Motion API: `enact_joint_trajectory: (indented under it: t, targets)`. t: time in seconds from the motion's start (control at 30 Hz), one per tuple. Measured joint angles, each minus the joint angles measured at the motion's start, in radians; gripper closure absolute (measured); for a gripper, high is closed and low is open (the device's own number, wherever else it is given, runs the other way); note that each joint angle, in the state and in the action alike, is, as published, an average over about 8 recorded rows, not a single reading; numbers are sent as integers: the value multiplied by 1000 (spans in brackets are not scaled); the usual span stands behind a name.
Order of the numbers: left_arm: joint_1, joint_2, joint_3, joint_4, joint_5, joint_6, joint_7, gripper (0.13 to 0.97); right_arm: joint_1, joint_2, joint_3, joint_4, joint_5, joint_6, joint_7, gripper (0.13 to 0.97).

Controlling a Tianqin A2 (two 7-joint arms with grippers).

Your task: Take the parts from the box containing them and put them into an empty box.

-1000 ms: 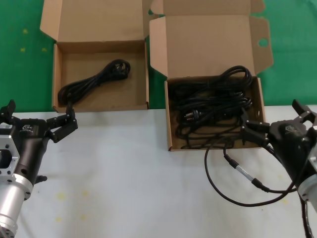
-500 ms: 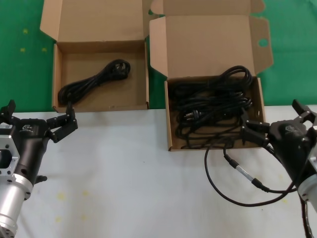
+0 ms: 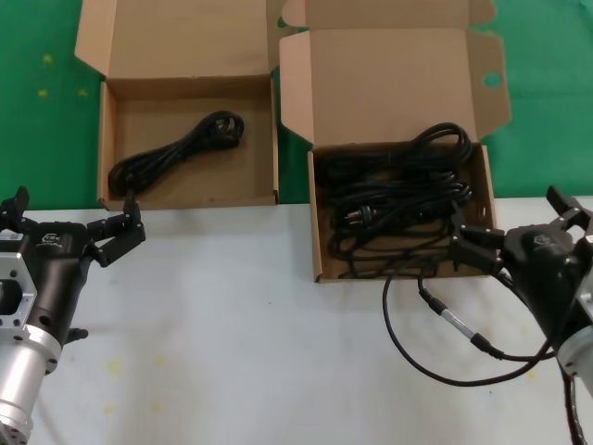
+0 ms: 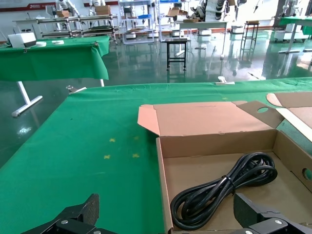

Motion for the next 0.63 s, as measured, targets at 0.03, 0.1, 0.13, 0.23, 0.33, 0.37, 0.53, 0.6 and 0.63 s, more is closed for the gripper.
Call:
enact_joint_trajectory:
  t: [0.03,0.1,0.13,0.23,0.33,0.37,0.53,0.6,0.63]
  targets:
    - [0,0,0,0,0,0,0,132,0,0,0,0,0,0,0,129]
    - [0,0,0,0,0,0,0,132,0,0,0,0,0,0,0,129]
    - [0,0,0,0,0,0,0,132,0,0,0,0,0,0,0,129]
    - [0,0,0,0,0,0,0,132,0,0,0,0,0,0,0,129]
    - [0,0,0,0,0,0,0,132,0,0,0,0,0,0,0,129]
    - [0,0,0,0,0,0,0,132,0,0,0,0,0,0,0,129]
    - [0,0,0,0,0,0,0,132,0,0,0,0,0,0,0,129]
    - [0,0,0,0,0,0,0,132,0,0,0,0,0,0,0,129]
    - [0,0,0,0,0,0,0,132,0,0,0,0,0,0,0,129]
